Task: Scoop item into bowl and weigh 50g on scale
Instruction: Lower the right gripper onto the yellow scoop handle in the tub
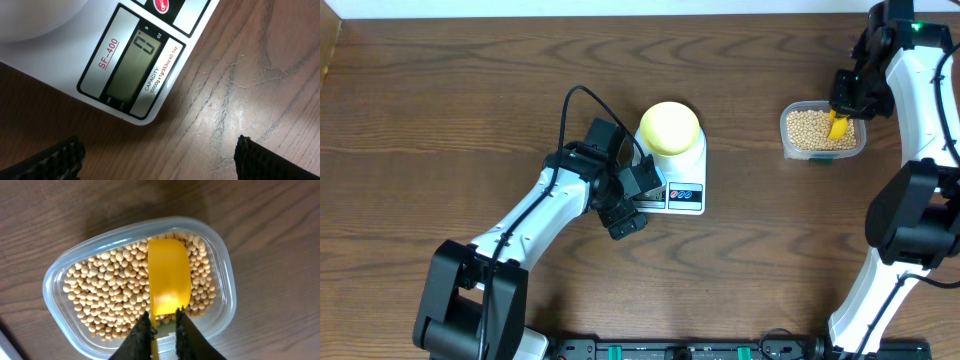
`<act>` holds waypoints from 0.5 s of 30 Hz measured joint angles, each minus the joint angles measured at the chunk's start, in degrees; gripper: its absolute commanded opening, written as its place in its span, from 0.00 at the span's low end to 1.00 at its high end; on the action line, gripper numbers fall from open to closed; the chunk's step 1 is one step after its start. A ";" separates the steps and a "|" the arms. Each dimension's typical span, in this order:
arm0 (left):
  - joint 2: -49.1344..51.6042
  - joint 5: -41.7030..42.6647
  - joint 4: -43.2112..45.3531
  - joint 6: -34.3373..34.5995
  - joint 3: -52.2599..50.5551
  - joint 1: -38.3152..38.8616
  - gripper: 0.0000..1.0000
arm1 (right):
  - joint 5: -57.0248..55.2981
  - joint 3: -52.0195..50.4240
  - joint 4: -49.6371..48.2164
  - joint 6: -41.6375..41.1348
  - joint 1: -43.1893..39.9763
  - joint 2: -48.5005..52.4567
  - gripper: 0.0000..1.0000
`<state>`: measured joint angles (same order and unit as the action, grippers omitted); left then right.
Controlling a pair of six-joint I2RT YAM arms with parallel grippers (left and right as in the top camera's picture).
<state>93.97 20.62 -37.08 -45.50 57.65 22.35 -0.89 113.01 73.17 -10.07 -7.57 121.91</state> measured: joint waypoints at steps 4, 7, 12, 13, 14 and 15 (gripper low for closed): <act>0.00 0.00 0.00 0.02 0.00 0.00 0.98 | -0.85 0.00 -0.11 -0.17 0.09 0.00 0.09; 0.00 0.00 0.00 0.00 0.00 0.00 0.98 | -1.68 -0.07 -2.14 -0.17 0.09 0.00 0.04; 0.00 0.00 0.00 0.00 0.00 0.00 0.98 | -1.70 -0.07 -4.46 -0.37 0.31 0.00 0.01; 0.00 0.00 0.00 0.00 0.00 0.00 0.98 | -1.70 -0.07 -4.79 -0.37 0.37 0.00 0.01; 0.00 0.00 0.00 0.00 0.00 0.00 0.98 | -1.73 -0.07 -5.11 -0.37 0.42 0.00 0.02; 0.00 0.00 0.00 0.00 0.00 0.00 0.98 | -1.75 -0.07 -5.51 -0.37 0.42 0.00 0.10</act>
<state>93.97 20.62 -37.08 -45.50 57.65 22.35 -2.63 112.95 67.66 -10.44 -7.16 121.91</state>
